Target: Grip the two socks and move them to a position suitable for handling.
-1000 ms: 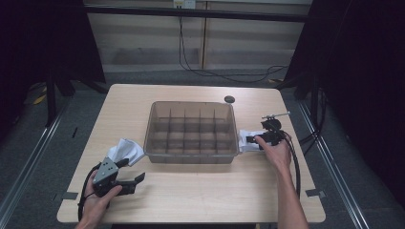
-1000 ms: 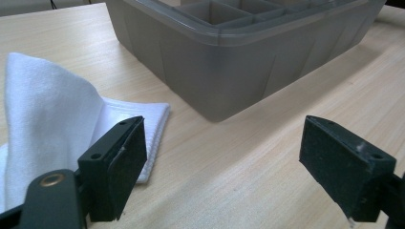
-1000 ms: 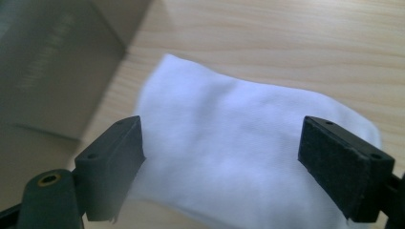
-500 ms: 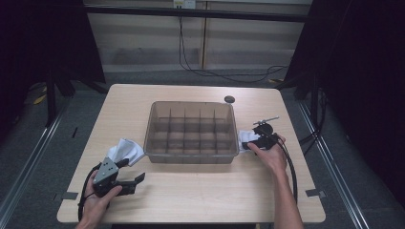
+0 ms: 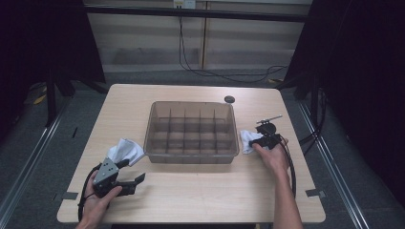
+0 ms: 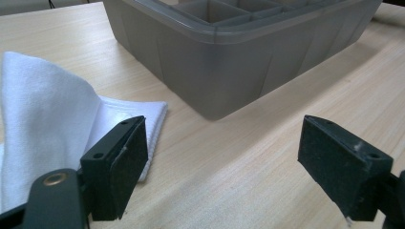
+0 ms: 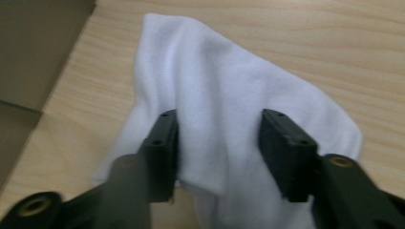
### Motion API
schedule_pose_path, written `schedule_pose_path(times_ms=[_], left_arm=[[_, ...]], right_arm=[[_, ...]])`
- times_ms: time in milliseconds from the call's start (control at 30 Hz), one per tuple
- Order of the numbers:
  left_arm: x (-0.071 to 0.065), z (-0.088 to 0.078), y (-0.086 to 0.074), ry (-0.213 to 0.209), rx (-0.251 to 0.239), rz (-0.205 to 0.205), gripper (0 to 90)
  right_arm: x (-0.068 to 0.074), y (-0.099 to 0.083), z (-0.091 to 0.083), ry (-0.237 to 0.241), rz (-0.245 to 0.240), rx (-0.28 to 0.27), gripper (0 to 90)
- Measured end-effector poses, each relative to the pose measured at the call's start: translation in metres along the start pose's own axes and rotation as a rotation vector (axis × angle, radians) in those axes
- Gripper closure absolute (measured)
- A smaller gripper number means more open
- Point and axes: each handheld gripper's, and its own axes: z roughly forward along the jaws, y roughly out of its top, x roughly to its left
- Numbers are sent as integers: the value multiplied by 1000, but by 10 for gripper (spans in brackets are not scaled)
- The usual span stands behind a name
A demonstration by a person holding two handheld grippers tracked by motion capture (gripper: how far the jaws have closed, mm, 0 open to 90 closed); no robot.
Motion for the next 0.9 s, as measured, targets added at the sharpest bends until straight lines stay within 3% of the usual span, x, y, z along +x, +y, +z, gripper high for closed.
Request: schedule_pose_path(times_ms=[267,633,700,833,900], left_arm=[[0,1,0,-4,1,-3,171],[0,0,0,-11,3,5,169],[0,1,0,-9,2,3,169],[0,1,0,-13,2,2,169],[0,1,0,-15,5,4,169]], right_arm=[[-1,1,-2,2,2,13,761],[-3,-3,-8,34,13,14,797],[-7,-5,-12,60,45,-11,800],[-9,-6,-14,60,71,-20,800],[-11,-6,-17,93,102,-44,800]])
